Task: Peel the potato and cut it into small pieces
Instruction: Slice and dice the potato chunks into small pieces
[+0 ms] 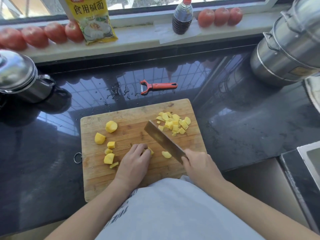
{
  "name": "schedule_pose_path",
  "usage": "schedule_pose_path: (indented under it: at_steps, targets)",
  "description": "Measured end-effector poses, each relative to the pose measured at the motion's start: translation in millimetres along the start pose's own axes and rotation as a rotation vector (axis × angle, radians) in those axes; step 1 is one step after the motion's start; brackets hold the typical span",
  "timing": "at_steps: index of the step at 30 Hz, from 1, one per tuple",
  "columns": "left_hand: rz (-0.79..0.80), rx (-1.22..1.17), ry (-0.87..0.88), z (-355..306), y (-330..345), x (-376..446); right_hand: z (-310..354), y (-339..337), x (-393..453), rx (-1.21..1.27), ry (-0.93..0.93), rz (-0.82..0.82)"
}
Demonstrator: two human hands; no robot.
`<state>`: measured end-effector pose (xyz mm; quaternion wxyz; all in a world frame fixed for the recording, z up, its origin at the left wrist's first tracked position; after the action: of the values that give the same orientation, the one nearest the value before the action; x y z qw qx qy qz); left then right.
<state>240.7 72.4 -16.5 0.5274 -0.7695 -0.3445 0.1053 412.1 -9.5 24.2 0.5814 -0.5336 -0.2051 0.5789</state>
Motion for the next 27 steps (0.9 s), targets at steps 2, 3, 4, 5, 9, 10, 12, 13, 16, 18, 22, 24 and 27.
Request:
schedule_pose_path:
  at_steps: [2,3,4,5,9,10,12,13,16,18,22,24,27]
  targets:
    - [0.015,0.010,0.030,0.7,-0.7,-0.2,0.6,17.9,-6.1,-0.063,0.017,0.103]
    - [0.020,0.009,0.040,1.0,-0.9,0.0,0.9,24.5,-7.9,-0.093,0.021,0.133]
    - [0.023,0.008,0.046,0.9,-1.3,0.6,0.7,27.2,-8.5,-0.104,0.025,0.139]
    - [0.028,0.009,0.049,1.3,-1.3,1.4,-1.0,27.2,-8.1,-0.098,0.034,0.132]
    - [0.057,0.000,0.032,4.2,0.6,1.3,-12.4,6.4,8.4,-0.107,0.010,0.018]
    - [0.066,-0.005,0.023,5.1,1.3,1.4,-14.9,-1.2,16.5,-0.118,-0.013,-0.022]
    - [0.081,-0.008,0.022,2.1,4.2,3.1,-18.0,-16.7,33.0,-0.129,-0.052,-0.100]
    - [0.087,-0.004,0.033,-1.7,6.6,5.0,-17.8,-22.8,39.4,-0.126,-0.064,-0.125]
    - [0.095,0.010,0.064,-15.1,14.1,12.3,-13.0,-26.9,43.4,-0.086,-0.089,-0.152]
    - [0.087,0.018,0.098,-19.2,16.4,12.1,-5.3,-18.8,32.6,-0.076,-0.105,-0.134]
    - [0.055,0.034,0.210,-20.2,14.5,-0.9,2.9,5.2,4.8,-0.090,-0.107,-0.083]
    - [0.052,0.056,0.230,-20.0,17.9,-4.7,5.8,11.7,-3.0,-0.112,-0.112,-0.080]
    - [0.081,0.068,0.233,-19.5,28.8,-6.4,16.0,13.3,-9.3,-0.195,-0.144,-0.094]
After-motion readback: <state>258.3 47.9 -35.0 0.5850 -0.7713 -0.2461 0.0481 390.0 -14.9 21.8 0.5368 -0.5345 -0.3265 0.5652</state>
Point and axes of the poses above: each hand's wrist, its own x-axis towards the middle knuckle, its own y-axis out of the palm, z = x × y, the point moved 9 cm from there along x, towards the middle knuckle, and after that the axes turned 3 degrees about -x, right-handed, at the moved point
